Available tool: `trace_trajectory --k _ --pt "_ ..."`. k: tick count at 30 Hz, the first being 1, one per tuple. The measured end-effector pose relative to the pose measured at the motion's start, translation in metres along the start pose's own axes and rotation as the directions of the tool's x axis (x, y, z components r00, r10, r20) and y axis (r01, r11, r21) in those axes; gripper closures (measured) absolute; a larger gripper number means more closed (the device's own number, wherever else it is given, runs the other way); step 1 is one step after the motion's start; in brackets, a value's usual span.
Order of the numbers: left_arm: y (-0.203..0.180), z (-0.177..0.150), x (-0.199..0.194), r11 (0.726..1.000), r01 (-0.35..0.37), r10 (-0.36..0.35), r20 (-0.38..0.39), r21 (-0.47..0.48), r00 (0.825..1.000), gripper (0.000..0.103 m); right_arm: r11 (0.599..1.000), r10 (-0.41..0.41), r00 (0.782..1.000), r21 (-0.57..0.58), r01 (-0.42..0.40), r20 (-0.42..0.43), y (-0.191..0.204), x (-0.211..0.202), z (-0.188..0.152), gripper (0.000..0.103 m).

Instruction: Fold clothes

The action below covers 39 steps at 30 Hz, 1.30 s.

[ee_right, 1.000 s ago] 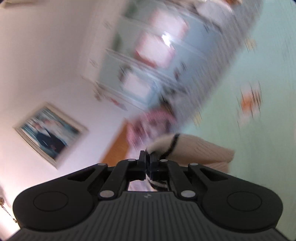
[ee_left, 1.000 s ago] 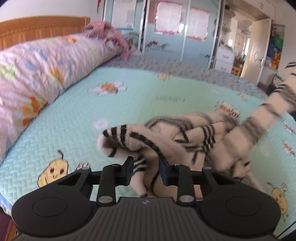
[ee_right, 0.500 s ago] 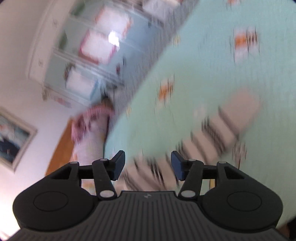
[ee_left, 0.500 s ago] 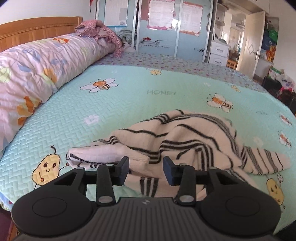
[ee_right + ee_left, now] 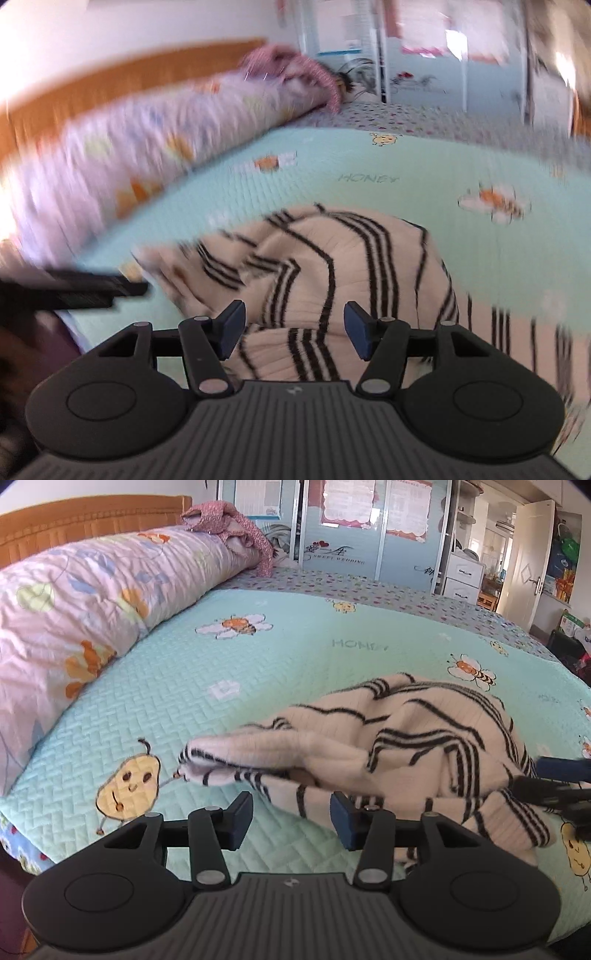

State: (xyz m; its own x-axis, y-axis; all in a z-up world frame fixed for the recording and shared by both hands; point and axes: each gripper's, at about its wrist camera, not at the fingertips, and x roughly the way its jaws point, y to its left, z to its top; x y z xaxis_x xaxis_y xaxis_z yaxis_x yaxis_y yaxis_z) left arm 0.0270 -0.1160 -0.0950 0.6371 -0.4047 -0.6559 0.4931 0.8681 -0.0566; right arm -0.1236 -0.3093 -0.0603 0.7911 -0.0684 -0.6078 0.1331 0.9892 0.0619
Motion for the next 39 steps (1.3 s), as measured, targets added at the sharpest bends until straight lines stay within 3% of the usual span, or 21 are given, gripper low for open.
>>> trace_trajectory --k 4,5,6,7,9,12,15,18,21,24,27,28,32,36,39 --pt "-0.001 -0.009 0.008 1.0 0.025 -0.025 -0.027 -0.006 0.999 0.053 0.992 -0.085 0.994 -0.097 0.079 -0.064 0.008 0.048 0.004 0.046" --pt "-0.002 -0.012 0.011 1.0 0.031 -0.031 -0.034 -0.005 0.999 0.053 0.99 -0.098 0.992 -0.109 0.089 -0.082 0.009 0.061 0.007 0.055" --pt "-0.002 -0.013 0.012 0.999 0.036 -0.036 -0.039 -0.004 0.999 0.053 0.989 -0.112 0.988 -0.107 0.101 -0.102 0.004 0.07 0.008 0.085" --pt "-0.002 -0.014 0.013 0.999 0.042 -0.042 -0.043 -0.003 0.998 0.053 0.992 -0.112 0.988 -0.076 0.104 -0.104 -0.003 0.07 0.012 0.092" --pt "-0.002 -0.015 0.013 0.999 0.052 -0.051 -0.045 -0.001 0.998 0.053 0.996 -0.081 0.995 0.039 0.083 -0.055 -0.024 0.057 0.025 0.094" --pt "-0.002 -0.017 0.013 0.998 0.059 -0.059 -0.047 -0.001 0.997 0.052 0.972 -0.086 0.992 0.227 0.062 0.096 -0.066 0.02 0.053 0.095" --pt "-0.005 -0.016 0.013 0.998 0.065 -0.065 -0.042 -0.002 0.997 0.052 0.94 -0.165 0.958 0.33 0.081 0.234 -0.112 -0.03 0.073 0.097" --pt "-0.014 -0.015 0.008 0.996 0.085 -0.085 -0.027 0.014 0.996 0.052 0.907 -0.276 0.901 0.4 0.129 0.334 -0.15 -0.081 0.08 0.097" --pt "-0.025 -0.013 0.004 0.994 0.105 -0.105 -0.014 0.034 0.994 0.052 0.861 -0.379 0.856 0.474 0.186 0.351 -0.18 -0.121 0.062 0.096" --pt "-0.04 -0.012 0.003 0.989 0.131 -0.131 -0.011 0.069 0.991 0.052 0.838 -0.401 0.877 0.492 0.235 0.264 -0.191 -0.127 0.028 0.081" --pt "-0.059 -0.013 0.0 0.978 0.161 -0.161 -0.011 0.129 0.987 0.052 0.844 -0.411 0.882 0.462 0.272 0.231 -0.178 -0.128 -0.012 0.058" --pt "-0.066 -0.014 -0.002 0.972 0.17 -0.171 -0.009 0.16 0.985 0.052 0.849 -0.384 0.898 0.465 0.252 0.214 -0.174 -0.127 -0.025 0.049" --pt "-0.091 -0.019 -0.005 0.943 0.171 -0.177 -0.006 0.287 0.984 0.051 0.852 -0.181 0.978 0.513 0.102 0.107 -0.165 -0.102 -0.066 0.045" --pt "-0.103 -0.02 -0.006 0.929 0.172 -0.179 -0.009 0.328 0.984 0.051 0.797 -0.091 0.996 0.601 0.059 0.023 -0.174 -0.063 -0.082 0.045" --pt "-0.113 -0.021 -0.007 0.918 0.172 -0.18 -0.011 0.358 0.984 0.05 0.795 -0.085 0.996 0.601 0.082 -0.024 -0.172 -0.049 -0.088 0.045"
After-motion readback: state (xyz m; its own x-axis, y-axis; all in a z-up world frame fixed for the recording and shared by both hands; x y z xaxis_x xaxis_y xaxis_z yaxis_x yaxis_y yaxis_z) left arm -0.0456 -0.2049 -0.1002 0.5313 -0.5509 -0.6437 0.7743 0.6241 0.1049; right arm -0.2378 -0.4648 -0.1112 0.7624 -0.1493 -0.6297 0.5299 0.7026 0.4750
